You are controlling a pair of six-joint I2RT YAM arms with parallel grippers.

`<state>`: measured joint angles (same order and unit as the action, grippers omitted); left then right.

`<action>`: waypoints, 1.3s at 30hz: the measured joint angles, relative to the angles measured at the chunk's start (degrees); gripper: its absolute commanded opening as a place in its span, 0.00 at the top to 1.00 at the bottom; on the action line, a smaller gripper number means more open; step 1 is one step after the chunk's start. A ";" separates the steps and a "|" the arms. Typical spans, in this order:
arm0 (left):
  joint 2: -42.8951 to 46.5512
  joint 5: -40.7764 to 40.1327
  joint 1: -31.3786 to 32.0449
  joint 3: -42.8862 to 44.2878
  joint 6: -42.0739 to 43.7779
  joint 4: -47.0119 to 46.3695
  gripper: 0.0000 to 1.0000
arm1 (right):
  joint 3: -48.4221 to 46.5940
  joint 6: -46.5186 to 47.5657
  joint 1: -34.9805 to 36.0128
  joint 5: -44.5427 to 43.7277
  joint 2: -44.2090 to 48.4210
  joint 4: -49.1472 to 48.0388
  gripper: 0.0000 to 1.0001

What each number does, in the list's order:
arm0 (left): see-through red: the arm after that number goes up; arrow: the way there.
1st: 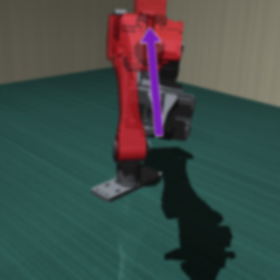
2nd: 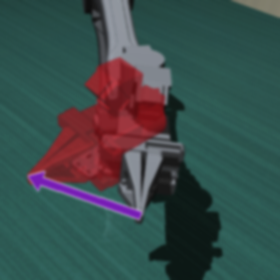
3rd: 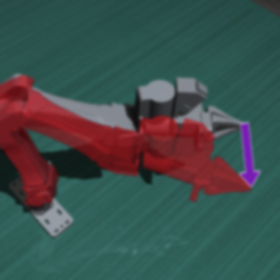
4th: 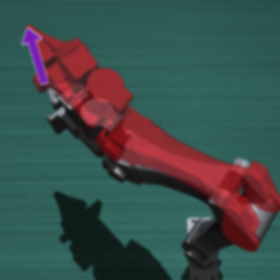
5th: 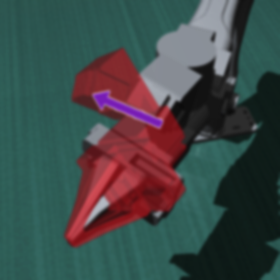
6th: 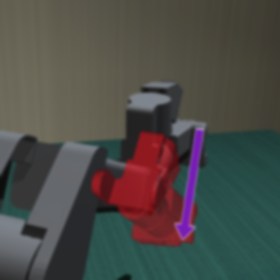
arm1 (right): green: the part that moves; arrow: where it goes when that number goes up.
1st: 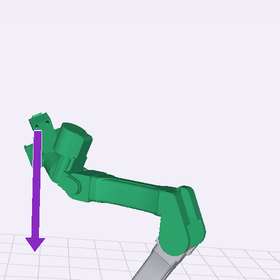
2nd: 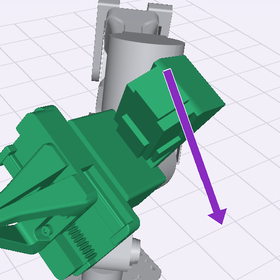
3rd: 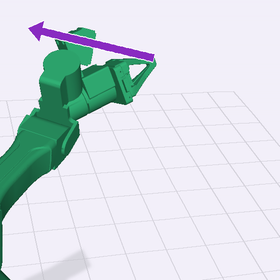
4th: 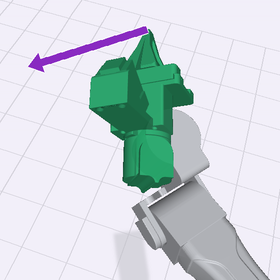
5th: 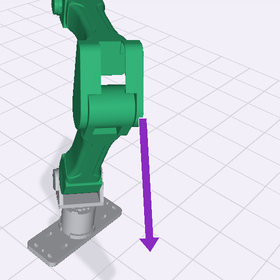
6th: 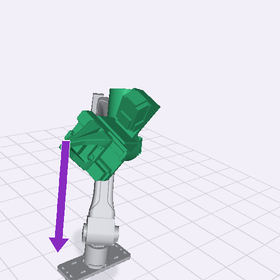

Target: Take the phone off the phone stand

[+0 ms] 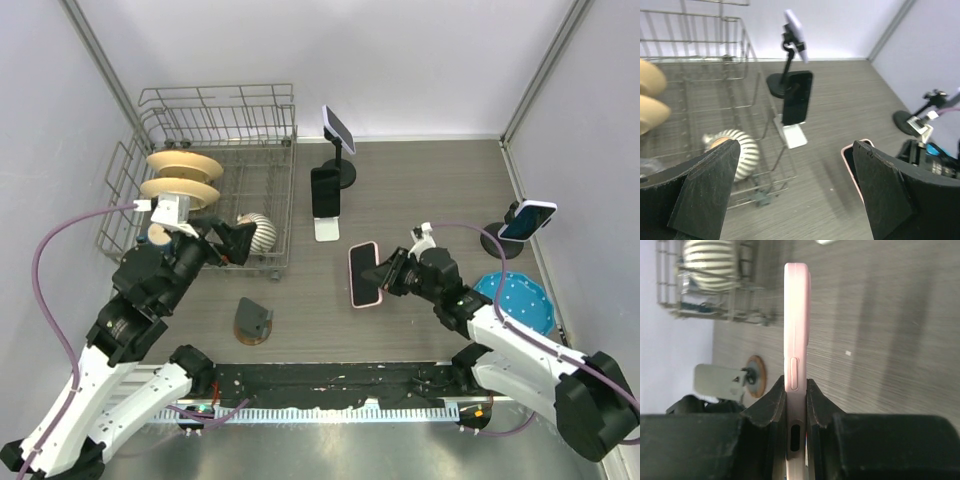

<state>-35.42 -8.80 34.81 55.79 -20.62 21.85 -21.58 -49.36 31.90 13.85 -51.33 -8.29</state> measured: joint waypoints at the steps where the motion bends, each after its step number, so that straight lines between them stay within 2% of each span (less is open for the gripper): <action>1: 1.18 -1.79 0.00 -1.16 0.48 -0.02 0.00 | 0.96 -1.01 0.00 -1.07 -0.72 -0.15 0.99; 5: 4.11 -7.87 0.00 -6.10 2.12 -0.13 0.00 | 4.52 -5.11 0.35 -5.42 -4.96 -0.63 0.99; 11: 5.64 -10.75 -0.33 -10.82 3.19 -0.13 0.00 | 4.76 -8.02 2.29 -8.33 -12.22 -4.33 0.99; 15: 5.64 -10.71 -2.01 -10.93 3.80 -0.17 0.00 | 3.67 -9.44 5.18 -9.33 -19.04 -8.68 0.99; 22: 6.43 -7.85 -9.07 -12.33 3.41 -0.24 0.00 | -0.61 -12.13 9.81 -10.80 -29.70 -16.79 0.99; 29: 6.91 -5.51 -10.69 -12.37 2.93 -0.59 0.00 | -5.05 -15.39 13.33 -11.67 -38.86 -23.63 0.99; 35: 6.93 -4.59 -10.84 -12.39 2.84 -0.59 0.00 | -5.68 -18.51 14.99 -12.50 -44.11 -30.75 0.85; 39: 6.91 -3.98 -10.84 -12.46 2.82 -0.59 0.00 | -5.68 -19.08 15.89 -14.05 -44.83 -31.95 0.72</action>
<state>-28.51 -12.78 23.97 43.33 -17.80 21.26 -27.27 -68.45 47.79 -0.21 -96.16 -40.25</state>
